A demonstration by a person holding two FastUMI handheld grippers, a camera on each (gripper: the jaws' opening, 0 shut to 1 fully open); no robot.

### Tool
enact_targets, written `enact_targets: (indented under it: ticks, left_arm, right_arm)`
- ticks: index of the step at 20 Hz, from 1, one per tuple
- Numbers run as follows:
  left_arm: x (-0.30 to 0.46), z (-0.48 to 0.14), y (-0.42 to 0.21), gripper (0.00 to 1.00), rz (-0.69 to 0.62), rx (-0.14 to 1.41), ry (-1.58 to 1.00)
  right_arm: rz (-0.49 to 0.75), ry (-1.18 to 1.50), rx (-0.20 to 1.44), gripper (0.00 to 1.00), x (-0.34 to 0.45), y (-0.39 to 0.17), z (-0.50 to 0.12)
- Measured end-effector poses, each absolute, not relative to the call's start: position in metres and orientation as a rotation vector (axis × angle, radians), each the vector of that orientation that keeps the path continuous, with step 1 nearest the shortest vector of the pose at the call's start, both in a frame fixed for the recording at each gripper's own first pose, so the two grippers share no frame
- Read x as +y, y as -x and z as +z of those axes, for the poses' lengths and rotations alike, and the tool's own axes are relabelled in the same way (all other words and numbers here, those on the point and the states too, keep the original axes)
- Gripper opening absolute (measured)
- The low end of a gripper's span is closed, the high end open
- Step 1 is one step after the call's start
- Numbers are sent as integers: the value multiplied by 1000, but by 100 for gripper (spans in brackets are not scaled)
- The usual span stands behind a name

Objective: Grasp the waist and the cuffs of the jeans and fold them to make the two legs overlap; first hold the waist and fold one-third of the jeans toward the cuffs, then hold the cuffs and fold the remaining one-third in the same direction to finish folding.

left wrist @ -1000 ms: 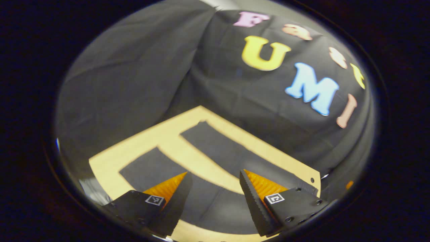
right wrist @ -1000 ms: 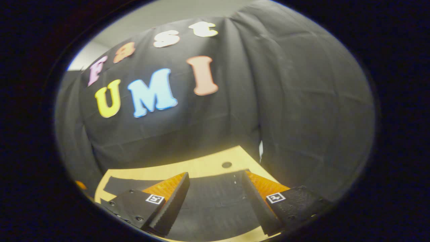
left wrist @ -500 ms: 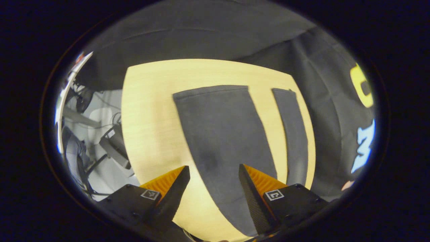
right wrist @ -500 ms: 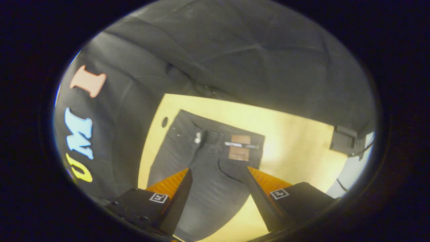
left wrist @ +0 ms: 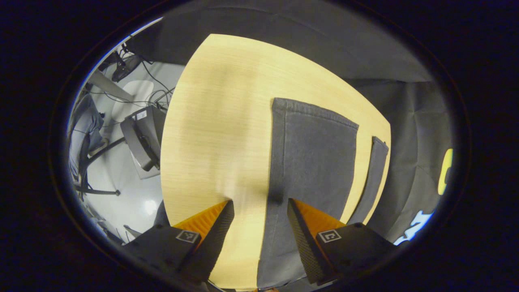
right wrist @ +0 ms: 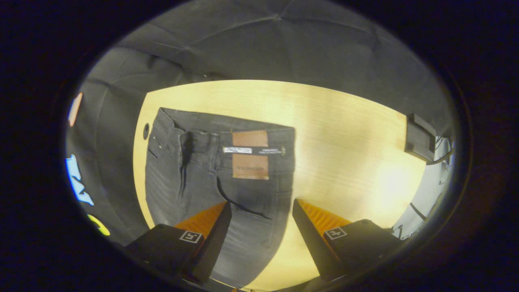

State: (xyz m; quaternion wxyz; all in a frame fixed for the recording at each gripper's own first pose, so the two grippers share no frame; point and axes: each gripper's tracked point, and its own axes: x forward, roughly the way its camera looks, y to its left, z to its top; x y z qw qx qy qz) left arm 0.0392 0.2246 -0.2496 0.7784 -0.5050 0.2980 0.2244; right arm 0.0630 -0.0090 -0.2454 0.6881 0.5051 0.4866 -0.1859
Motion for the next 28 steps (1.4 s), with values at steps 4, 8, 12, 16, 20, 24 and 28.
enact_targets:
  ticks: [4, 8, 12, 16, 20, 24, 28]
  left_arm:
    - [232, -241, -52, 91, 501, 630, 1070]
    - [230, -235, -67, 91, 502, 624, 1020]
    - [220, -235, -83, 92, 567, 684, 880]
    - [212, -239, -93, 91, 693, 778, 684]
    - [203, -239, -108, 53, 680, 743, 669]
    - [200, -236, -115, 17, 666, 687, 711]
    - [200, -232, -103, 8, 678, 632, 772]
  right_arm:
    - [-472, -1144, 1153, 89, -9, -64, -248]
    - [-467, -1057, 1150, 86, -7, -62, -250]
    - [-493, -1043, 1167, 86, -7, -63, -251]
    - [-537, -975, 1209, 86, -6, -64, -254]
    - [-569, -905, 1220, 84, -6, -64, -255]
    - [-532, -921, 1205, 68, -8, -63, -257]
    - [-438, -1126, 1118, 17, -3, -68, -255]
